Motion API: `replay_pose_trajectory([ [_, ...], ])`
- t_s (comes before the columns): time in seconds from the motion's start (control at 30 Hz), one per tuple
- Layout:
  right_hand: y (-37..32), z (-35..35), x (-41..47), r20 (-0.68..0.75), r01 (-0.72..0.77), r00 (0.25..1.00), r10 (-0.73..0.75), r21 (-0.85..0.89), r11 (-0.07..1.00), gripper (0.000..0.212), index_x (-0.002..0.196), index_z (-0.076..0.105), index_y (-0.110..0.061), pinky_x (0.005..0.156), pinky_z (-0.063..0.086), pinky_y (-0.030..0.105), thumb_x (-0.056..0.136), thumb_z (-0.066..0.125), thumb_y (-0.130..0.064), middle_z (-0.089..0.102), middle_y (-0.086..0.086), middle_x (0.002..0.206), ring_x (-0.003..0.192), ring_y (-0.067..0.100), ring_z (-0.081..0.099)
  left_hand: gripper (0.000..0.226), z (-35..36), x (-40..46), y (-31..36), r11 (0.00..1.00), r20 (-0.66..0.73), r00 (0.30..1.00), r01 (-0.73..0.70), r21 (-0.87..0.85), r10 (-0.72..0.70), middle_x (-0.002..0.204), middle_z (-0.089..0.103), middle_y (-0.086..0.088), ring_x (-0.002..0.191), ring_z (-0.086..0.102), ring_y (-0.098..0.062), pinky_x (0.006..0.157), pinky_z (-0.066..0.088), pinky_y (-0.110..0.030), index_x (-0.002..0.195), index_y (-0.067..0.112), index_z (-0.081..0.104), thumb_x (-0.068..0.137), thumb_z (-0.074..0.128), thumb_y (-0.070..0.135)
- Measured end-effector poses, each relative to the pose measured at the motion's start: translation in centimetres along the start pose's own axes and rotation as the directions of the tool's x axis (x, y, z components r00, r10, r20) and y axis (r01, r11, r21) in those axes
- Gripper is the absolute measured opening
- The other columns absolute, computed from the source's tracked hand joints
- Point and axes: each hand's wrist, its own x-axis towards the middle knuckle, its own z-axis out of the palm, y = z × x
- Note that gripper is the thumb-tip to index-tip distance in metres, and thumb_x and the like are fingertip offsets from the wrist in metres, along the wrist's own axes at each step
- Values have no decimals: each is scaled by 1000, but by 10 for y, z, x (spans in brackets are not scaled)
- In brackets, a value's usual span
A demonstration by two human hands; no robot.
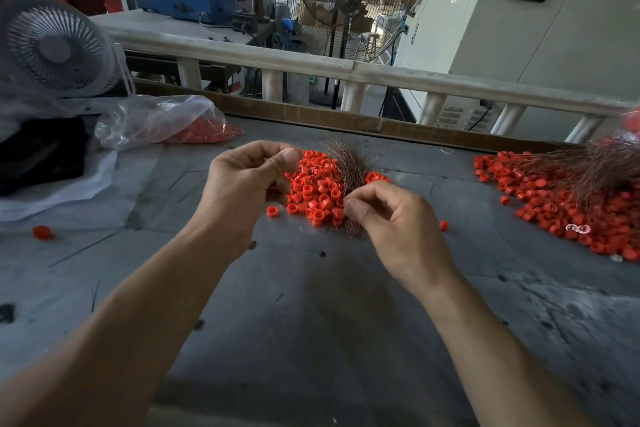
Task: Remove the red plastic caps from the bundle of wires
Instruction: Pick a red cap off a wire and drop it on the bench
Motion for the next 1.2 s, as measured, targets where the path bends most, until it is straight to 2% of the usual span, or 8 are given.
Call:
replay_pose_trajectory([
  [0.13,-6,-4,2,-103,-145,974,201,395,907,14,82,75,-23,46,46,18,93,72,-14,77,0,76,70,11,71,11,-2,-1,-2,998,-19,998,61,-20,-62,77,68,-3,57,54,-11,53,50,-25,87,9,74,82,74,20],
  [0.27,-12,-9,4,-35,-241,908,417,770,591,9,89,69,-13,42,49,20,97,66,-10,80,10,86,71,16,75,22,7,-6,-6,992,80,989,125,9,-126,78,65,-5,59,53,-11,53,49,-24,85,11,75,72,77,28],
  [0.37,-16,-12,5,70,-262,880,469,897,358,16,89,65,-10,47,56,20,102,56,-12,80,15,95,82,23,79,17,15,-11,-9,990,151,979,136,20,-138,72,66,0,60,55,-11,56,50,-24,82,14,77,71,78,27],
  [0.5,-21,-12,6,113,-242,875,470,944,223,49,68,78,-9,52,59,20,106,47,-12,80,15,92,87,26,80,8,26,-18,-13,989,141,979,146,13,-146,67,65,1,59,54,-12,57,50,-26,78,16,78,74,78,22],
  [0.6,-23,-8,7,42,-211,848,528,941,266,34,81,68,-3,49,58,23,106,49,-15,76,8,73,71,21,79,1,30,-20,-15,990,146,979,142,25,-144,66,64,-2,56,54,-13,55,51,-25,82,11,77,82,75,11],
  [0.77,-16,-9,5,-80,-275,835,545,797,538,21,83,57,-16,34,36,20,103,57,-16,56,-1,59,42,11,53,17,31,-22,-16,986,138,977,151,73,-160,76,70,-16,65,68,-19,61,57,-25,101,-4,71,84,71,-4],
  [0.93,-15,-7,1,23,-332,891,454,716,615,7,93,66,-10,34,31,19,99,62,-10,61,-1,60,43,9,48,15,29,-21,-15,983,100,978,183,-16,-181,88,76,-19,81,76,-22,73,62,-28,98,-3,72,84,68,-8],
  [1.2,-8,-1,-1,-15,-249,955,295,499,830,11,94,72,-16,41,44,22,98,64,-10,78,6,74,53,10,59,26,29,-20,-13,979,148,975,182,-92,-167,100,73,-24,92,75,-24,79,60,-29,108,-3,69,88,59,-15],
])
